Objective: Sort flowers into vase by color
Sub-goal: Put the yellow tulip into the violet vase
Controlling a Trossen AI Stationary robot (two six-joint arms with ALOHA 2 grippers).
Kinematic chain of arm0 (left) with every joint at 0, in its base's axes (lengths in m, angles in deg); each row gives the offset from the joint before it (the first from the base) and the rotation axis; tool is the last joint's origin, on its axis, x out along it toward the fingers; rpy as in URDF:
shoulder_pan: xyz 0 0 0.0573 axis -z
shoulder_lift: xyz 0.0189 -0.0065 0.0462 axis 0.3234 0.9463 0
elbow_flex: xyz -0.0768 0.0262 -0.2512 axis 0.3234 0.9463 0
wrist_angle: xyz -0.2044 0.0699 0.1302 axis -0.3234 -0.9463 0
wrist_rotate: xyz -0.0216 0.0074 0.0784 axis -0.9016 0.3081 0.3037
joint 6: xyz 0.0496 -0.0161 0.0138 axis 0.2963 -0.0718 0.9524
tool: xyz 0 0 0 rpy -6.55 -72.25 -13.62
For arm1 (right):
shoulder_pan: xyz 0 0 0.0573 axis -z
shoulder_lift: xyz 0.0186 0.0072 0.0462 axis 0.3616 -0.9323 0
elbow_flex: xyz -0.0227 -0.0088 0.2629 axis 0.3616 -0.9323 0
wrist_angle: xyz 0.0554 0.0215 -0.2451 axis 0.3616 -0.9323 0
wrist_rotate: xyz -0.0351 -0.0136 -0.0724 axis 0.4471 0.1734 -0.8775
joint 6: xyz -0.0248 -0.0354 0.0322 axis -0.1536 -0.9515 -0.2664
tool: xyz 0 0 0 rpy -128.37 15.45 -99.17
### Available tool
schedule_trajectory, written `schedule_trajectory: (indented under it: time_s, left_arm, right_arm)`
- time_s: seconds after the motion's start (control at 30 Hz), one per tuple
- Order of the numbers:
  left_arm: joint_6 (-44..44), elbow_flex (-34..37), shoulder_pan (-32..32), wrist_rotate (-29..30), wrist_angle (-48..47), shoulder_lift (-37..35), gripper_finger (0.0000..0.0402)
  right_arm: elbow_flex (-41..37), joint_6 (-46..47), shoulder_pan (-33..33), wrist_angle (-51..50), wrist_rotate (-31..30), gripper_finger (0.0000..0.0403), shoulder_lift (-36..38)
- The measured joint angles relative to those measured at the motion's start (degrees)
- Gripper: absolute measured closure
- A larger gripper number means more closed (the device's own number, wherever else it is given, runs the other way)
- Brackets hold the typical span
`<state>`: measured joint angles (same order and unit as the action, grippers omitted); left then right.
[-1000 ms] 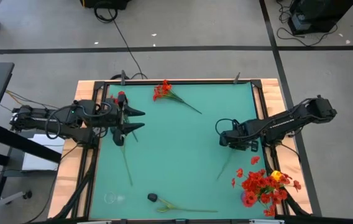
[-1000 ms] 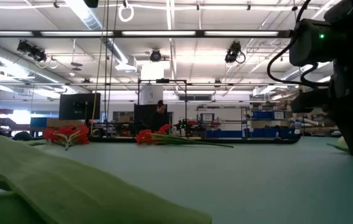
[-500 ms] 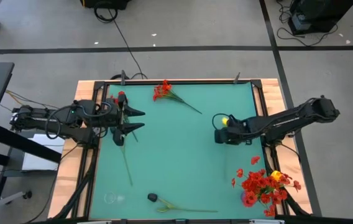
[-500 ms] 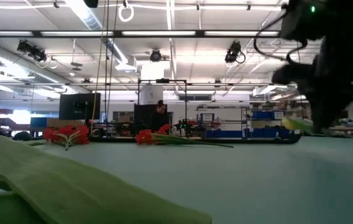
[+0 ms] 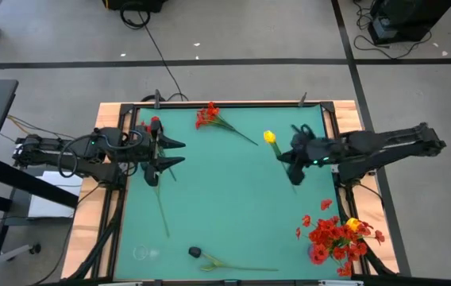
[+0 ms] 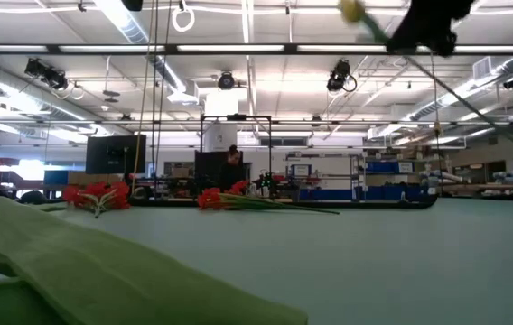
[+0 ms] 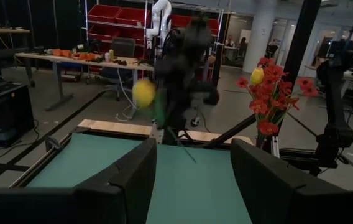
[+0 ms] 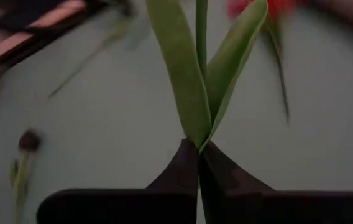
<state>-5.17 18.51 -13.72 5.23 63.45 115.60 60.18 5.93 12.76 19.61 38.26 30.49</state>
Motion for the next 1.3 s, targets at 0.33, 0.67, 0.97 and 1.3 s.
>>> schedule_trajectory:
  time_s: [0.33,0.67,0.97,1.3]
  left_arm:
    - [0.0,0.0,0.0,0.0,0.0,0.0,0.0189]
    - [0.0,0.0,0.0,0.0,0.0,0.0,0.0189]
    - [0.0,0.0,0.0,0.0,0.0,0.0,0.0189]
    - [0.0,0.0,0.0,0.0,0.0,0.0,0.0189]
  right_arm:
    - [-0.1,-21.3,-2.5,-2.8,3.2,0.0398,23.5]
    - [-4.0,-25.5,-2.5,-2.7,33.4,0.0398,43.8]
    - [-10.5,-25.8,-2.2,4.6,66.1,0.0398,51.3]
    - [-22.4,-20.8,-2.7,37.9,74.9,0.0398,50.1]
